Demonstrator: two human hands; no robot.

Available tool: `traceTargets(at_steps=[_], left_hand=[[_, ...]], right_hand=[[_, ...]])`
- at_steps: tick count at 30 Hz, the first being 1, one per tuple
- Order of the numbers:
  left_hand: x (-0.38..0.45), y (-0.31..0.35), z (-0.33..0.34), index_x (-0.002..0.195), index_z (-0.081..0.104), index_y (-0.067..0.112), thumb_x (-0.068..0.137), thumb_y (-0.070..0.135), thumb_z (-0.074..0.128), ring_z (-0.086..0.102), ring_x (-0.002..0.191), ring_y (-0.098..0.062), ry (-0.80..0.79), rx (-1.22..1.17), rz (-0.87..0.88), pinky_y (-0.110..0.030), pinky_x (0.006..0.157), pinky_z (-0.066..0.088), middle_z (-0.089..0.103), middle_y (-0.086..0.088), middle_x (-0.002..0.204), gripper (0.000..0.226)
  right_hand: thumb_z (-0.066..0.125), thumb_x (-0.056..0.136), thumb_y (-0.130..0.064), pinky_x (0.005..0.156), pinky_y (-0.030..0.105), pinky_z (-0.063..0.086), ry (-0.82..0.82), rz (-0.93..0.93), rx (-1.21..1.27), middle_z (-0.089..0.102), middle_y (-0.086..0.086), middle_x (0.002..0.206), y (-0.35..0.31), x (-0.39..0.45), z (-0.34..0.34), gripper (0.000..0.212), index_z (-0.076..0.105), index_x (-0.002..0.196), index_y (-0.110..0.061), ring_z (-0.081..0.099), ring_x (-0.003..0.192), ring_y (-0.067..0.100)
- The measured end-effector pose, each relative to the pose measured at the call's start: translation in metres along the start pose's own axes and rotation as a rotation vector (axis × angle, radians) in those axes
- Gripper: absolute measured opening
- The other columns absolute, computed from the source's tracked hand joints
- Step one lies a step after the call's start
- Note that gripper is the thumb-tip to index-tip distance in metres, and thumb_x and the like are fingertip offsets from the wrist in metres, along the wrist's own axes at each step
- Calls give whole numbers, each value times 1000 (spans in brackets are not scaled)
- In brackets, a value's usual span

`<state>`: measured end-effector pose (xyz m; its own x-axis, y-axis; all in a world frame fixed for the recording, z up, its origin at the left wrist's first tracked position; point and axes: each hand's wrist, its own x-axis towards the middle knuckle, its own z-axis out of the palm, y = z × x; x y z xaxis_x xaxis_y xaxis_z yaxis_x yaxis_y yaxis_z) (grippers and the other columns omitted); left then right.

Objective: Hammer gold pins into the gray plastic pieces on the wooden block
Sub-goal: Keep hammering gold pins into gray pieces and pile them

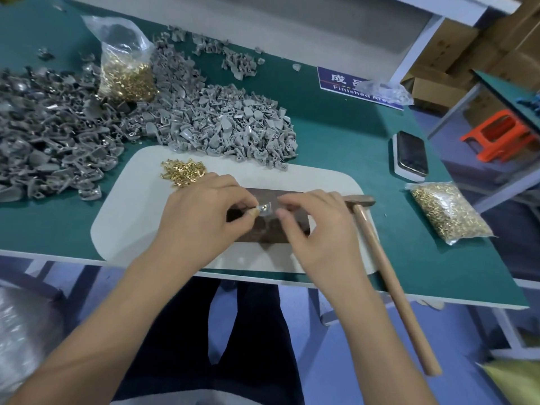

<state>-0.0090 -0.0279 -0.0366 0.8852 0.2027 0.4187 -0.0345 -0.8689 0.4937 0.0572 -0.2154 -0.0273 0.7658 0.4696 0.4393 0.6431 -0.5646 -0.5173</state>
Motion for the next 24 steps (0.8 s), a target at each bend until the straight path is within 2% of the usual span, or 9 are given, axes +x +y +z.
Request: traceTargets(at_steps=[6,12,16,18,20,22,24], left_hand=[[-23,-27,-12,87,73,34,80,28,76,59,92,-7,136,-39,-110,-32,62,51,64,17,92,11],[-46,-73,-34,90,73,34,84,28,75,56,87,-9,247,59,-239,-26,56,42,62,15,85,9],[-63,-113,-54,100,73,31,93,26,67,56,87,-12,211,12,-303,-32,67,50,63,14,85,11],[-68,-129,-60,104,73,26,96,21,65,57,82,-7,255,-64,-352,-21,71,46,63,15,87,13],[-71,-139,-63,103,72,24,96,18,64,55,72,-2,302,-137,-411,-13,64,39,61,19,80,12],[-71,-144,-62,101,73,26,97,19,64,56,66,-3,336,-199,-457,-12,60,37,61,20,74,12],[-70,-146,-61,102,73,29,98,22,62,55,61,-8,397,-247,-483,-12,55,37,62,13,68,13]], right_hand=[[73,91,-19,83,42,49,-109,-48,60,71,-12,93,-31,18,46,7,76,94,-24,58,90,18],[68,94,-25,79,33,49,-223,-41,66,67,-15,96,-80,33,94,7,72,96,-31,57,94,9],[61,97,-30,67,34,45,-293,-76,-43,64,-10,99,-113,39,135,10,71,97,-32,59,91,15],[61,97,-31,65,35,44,-318,-103,-54,63,-8,96,-124,44,152,11,72,98,-32,60,90,19],[62,96,-33,65,34,43,-337,-107,-38,61,-8,93,-130,48,167,12,73,101,-34,60,89,20],[62,95,-36,63,33,38,-343,-114,-37,60,-8,91,-137,52,181,15,73,106,-38,60,90,19],[63,95,-39,60,31,29,-334,-135,-41,58,-8,87,-143,56,192,18,72,110,-41,59,88,19]])
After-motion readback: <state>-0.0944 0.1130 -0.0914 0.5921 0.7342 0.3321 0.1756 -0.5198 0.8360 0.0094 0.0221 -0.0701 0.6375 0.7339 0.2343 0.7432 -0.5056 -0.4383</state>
